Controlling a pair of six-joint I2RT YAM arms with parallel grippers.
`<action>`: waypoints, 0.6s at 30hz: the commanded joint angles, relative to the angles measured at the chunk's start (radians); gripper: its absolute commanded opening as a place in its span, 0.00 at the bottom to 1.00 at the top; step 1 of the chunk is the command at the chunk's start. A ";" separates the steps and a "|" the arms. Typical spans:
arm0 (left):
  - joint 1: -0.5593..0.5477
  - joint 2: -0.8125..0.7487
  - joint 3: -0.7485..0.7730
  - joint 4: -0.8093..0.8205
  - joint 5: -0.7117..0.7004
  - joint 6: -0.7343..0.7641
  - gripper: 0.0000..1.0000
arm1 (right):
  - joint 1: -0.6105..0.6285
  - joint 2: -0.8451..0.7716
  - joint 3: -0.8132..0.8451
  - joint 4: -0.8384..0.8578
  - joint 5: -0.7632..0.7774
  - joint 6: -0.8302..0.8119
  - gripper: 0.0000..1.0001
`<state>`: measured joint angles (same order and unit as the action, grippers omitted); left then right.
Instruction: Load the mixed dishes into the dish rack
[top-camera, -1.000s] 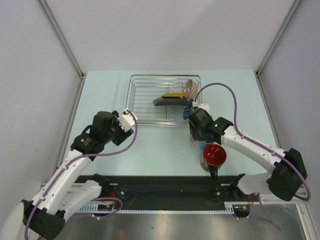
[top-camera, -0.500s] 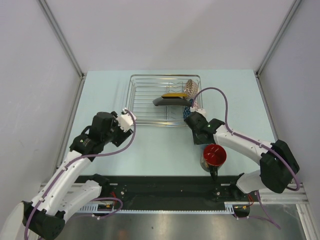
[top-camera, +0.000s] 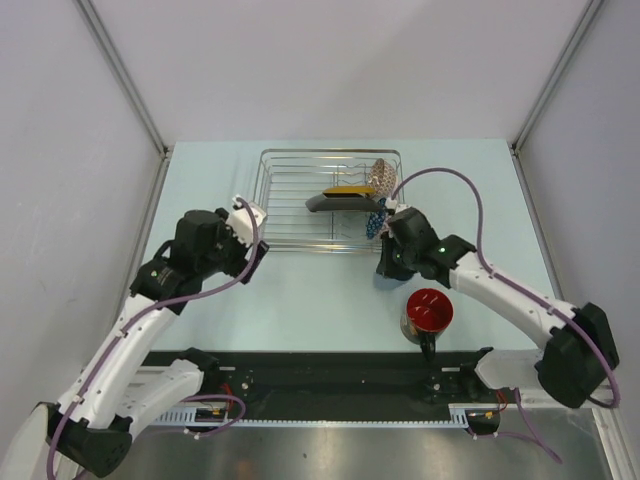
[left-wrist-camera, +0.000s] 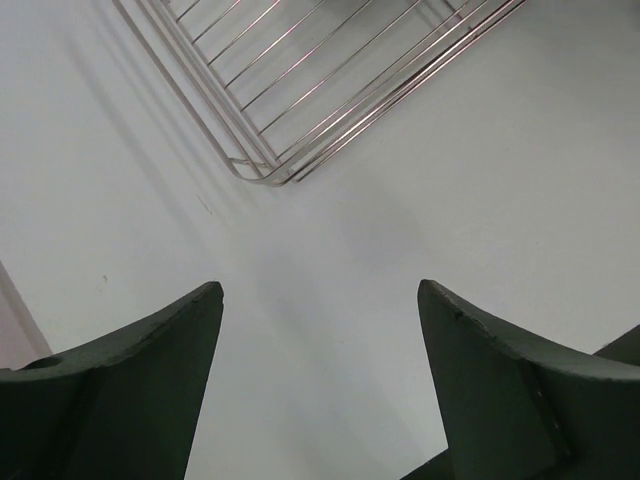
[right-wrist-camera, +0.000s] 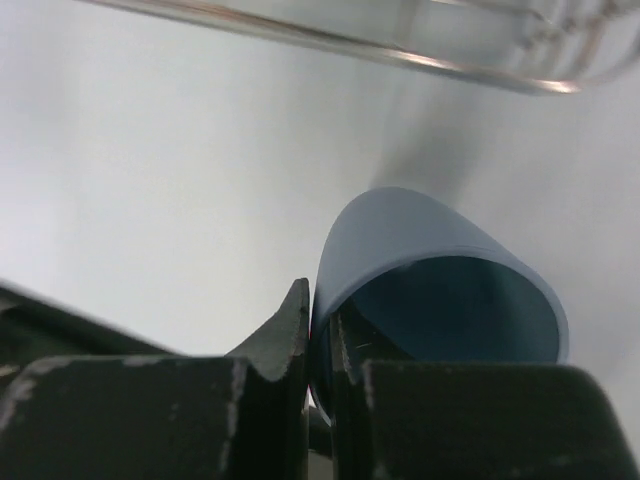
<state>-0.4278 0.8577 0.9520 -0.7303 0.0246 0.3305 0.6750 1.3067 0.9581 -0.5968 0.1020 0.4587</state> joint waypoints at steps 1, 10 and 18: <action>0.040 0.023 0.102 -0.007 0.150 -0.111 0.88 | -0.076 -0.141 0.065 0.259 -0.401 0.061 0.00; 0.277 0.147 0.258 -0.077 0.806 -0.254 1.00 | -0.160 -0.113 0.061 1.000 -0.857 0.654 0.00; 0.425 0.184 0.193 0.352 1.335 -0.785 1.00 | -0.097 0.009 0.027 1.420 -0.851 0.945 0.00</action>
<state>-0.0475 1.0454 1.1786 -0.7116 0.9878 -0.0734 0.5461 1.2793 0.9890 0.5282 -0.7021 1.2057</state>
